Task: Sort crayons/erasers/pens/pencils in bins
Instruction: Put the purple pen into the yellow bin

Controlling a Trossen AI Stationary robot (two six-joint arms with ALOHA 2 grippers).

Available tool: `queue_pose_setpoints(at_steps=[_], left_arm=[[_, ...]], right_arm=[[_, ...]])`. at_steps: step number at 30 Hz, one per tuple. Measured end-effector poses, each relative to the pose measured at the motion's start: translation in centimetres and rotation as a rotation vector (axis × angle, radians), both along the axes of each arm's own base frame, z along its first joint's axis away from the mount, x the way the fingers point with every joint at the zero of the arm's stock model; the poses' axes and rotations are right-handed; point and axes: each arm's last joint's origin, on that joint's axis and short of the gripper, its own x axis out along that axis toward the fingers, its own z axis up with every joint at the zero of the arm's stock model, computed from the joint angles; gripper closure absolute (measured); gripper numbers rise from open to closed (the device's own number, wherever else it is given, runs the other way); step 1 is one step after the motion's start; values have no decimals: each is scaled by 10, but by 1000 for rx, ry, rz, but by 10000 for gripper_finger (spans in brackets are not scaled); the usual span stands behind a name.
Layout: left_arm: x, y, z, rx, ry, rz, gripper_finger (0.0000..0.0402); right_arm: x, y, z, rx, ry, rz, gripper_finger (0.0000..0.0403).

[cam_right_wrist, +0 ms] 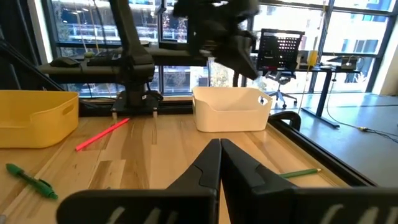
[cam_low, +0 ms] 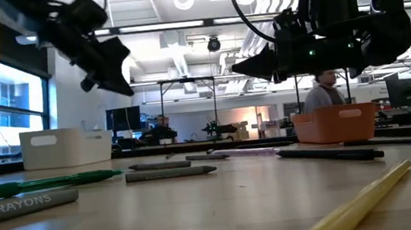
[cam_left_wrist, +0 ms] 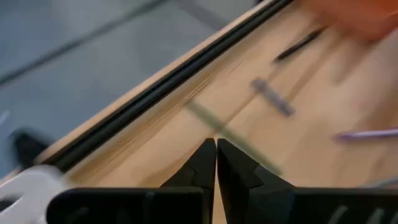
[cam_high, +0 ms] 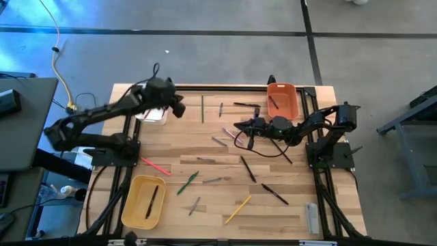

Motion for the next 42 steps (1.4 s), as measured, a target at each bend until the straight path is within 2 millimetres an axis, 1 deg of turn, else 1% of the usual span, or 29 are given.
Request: queue_pose_setpoints(at_steps=[3,6,11,14,16,18,20,24,27,29,34,39,42], left_arm=[[-1,-19,-12,91,-121,-86,400],[-1,-36,-26,184,-207,-184,401],[-3,-58,-45,297,-367,-306,401],[-6,-69,-50,357,-469,-387,401],[-8,-75,-51,400,-511,-409,401],[-10,-78,-52,441,-532,-423,402],[-12,-80,-52,468,-541,-431,402],[-13,-80,-55,464,-534,-430,402],[-12,-81,-56,458,-532,-451,401],[-12,-81,-56,466,-528,-481,401],[-12,-81,-56,473,-520,-492,401],[-12,-81,-58,454,-512,-490,401],[-12,-81,-60,438,-498,-490,401]], right_arm=[[0,-1,0,1,1,-24,403],[0,-1,-1,1,12,-34,403],[0,-2,-8,52,75,-61,403],[-1,-2,-13,86,120,-109,403],[0,-3,-16,123,146,-131,403],[5,-3,-17,164,176,-142,403],[14,-3,-15,193,215,-142,403],[36,-6,-11,260,375,-165,398],[52,-10,-2,313,521,-200,384],[61,-11,6,333,620,-217,366],[77,-15,40,387,805,-264,303],[84,-18,75,404,885,-343,238],[86,-17,89,438,898,-333,210]])
